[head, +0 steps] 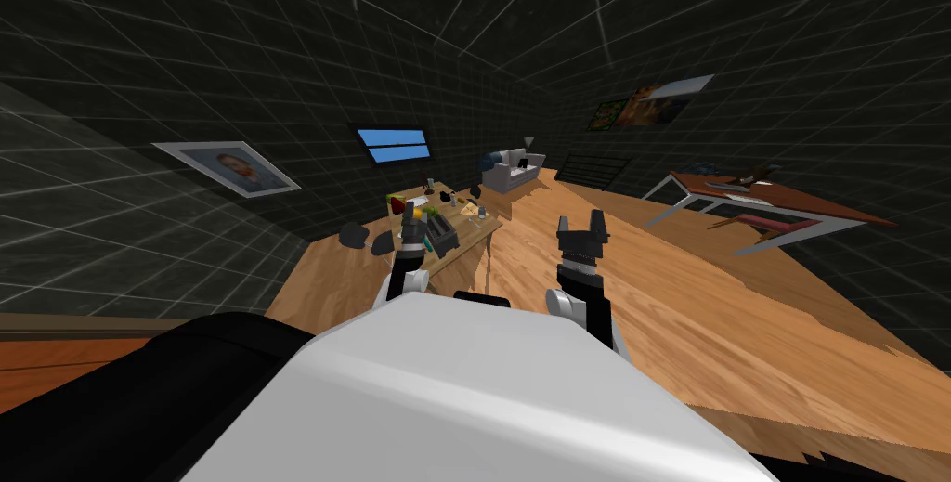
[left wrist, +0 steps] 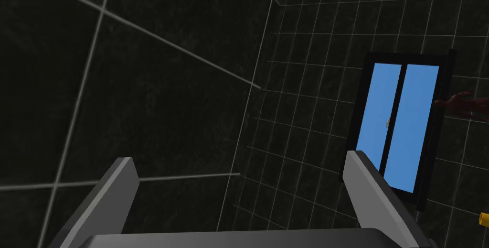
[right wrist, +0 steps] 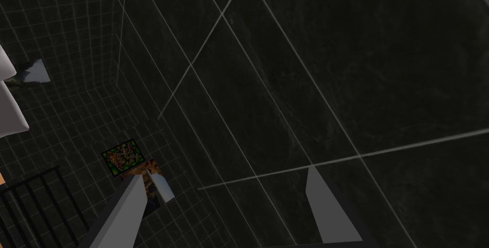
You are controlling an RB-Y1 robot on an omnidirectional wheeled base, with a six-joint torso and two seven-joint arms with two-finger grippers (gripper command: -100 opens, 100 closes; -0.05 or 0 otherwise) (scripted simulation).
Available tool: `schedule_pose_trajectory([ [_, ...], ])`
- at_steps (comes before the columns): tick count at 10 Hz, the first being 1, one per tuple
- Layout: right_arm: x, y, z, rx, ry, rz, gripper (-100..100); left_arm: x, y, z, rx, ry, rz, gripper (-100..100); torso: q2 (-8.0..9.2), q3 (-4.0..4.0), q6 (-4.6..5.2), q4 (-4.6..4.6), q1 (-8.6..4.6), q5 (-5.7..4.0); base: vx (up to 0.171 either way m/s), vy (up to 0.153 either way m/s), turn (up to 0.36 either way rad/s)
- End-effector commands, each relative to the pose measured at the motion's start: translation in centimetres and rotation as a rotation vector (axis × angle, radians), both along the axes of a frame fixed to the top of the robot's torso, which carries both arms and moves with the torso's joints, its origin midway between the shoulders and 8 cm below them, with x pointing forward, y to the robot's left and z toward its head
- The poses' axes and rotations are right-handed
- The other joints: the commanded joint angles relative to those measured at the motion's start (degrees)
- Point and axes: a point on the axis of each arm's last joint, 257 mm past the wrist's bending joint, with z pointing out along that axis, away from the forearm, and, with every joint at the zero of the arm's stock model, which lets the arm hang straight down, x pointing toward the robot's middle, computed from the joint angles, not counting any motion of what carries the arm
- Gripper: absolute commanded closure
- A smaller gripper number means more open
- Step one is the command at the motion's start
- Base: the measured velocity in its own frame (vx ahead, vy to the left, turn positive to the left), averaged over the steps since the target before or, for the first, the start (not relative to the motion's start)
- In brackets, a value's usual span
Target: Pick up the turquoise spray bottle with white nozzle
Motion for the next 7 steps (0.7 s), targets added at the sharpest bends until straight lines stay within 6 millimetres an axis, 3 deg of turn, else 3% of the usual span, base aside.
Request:
schedule_pose_trajectory([
  [1,0.0,0.0,0.0,0.000,0.000,0.000,0,0.2,-0.1,-0.7,0.033,0.024,-0.010,-100,0.00,0.00,0.00,0.00,0.00,0.00,-0.014,0.013,-0.018],
  [4,0.0,0.0,0.0,0.000,0.000,0.000,0,0.9,0.1,-3.2,0.109,0.105,-0.024,-100,0.14,0.08,0.00,0.03,0.19,0.04,-0.039,0.045,-0.028],
  [7,0.0,0.0,0.0,0.000,0.000,0.000,0,1.6,1.0,-7.1,0.186,0.220,-0.020,-100,0.26,0.15,0.00,0.06,0.32,0.07,-0.069,0.071,-0.048],
])
